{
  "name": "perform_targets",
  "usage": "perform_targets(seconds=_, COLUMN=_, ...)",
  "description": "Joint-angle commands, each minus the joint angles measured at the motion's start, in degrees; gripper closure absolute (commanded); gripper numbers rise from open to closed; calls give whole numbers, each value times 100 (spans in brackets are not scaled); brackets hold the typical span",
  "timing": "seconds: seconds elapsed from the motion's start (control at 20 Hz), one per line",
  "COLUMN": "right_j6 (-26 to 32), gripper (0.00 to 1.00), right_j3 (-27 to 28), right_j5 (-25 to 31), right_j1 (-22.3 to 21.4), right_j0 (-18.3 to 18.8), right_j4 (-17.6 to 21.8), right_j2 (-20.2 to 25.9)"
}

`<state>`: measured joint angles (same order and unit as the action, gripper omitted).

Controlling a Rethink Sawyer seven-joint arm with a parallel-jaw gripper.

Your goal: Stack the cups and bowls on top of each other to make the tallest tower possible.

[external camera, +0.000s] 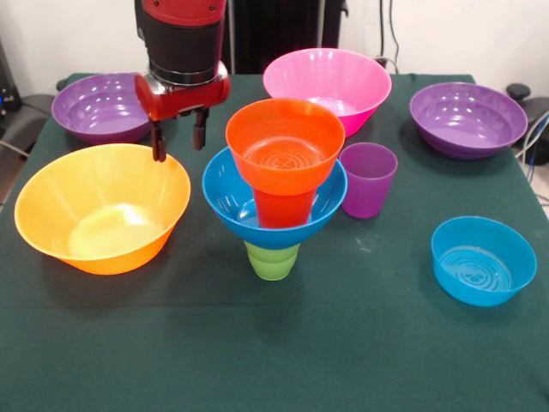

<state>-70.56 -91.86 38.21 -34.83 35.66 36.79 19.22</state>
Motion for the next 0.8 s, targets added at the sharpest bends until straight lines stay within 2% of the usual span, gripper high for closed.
perform_targets(seconds=0.05, right_j6=374, gripper=0, right_j3=68, right_j5=235, right_j1=356, right_j0=-258, right_j4=547, right_j2=-24)
perform_targets(seconds=0.8, right_j6=103, gripper=0, right_j3=370, right_j5=-92, right_j1=462, right_j0=-488, right_j4=981, right_j2=-270)
